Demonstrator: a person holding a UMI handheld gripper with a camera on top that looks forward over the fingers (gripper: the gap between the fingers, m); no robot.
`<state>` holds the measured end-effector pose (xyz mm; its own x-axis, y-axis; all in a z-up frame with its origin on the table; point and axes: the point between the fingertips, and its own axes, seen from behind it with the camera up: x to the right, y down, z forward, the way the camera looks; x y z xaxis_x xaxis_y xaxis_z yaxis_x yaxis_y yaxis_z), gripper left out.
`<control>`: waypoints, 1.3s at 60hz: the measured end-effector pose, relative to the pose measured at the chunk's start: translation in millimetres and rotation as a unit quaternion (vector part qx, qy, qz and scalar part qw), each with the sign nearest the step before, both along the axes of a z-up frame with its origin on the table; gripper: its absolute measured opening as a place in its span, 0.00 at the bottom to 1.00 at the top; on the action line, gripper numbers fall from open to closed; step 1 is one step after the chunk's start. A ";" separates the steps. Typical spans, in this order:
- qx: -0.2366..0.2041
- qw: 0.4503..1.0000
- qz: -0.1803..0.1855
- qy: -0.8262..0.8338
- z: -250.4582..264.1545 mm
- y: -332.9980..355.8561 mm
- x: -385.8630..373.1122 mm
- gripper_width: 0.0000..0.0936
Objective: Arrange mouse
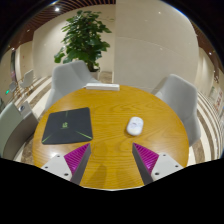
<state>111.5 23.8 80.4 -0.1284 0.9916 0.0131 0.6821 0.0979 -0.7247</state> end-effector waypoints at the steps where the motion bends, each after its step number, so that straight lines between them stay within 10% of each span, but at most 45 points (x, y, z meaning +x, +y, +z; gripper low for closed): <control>1: 0.002 1.000 -0.006 -0.001 -1.1 5.9 -0.3 0.93; 18: -0.003 0.999 -0.048 -0.012 -21.6 61.6 -0.2 0.93; 78: -0.025 1.000 -0.019 0.004 -98.6 59.9 -154.8 0.91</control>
<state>-43.3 83.7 -18.2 -0.0907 0.9953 -0.0351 0.6789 0.0360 -0.7333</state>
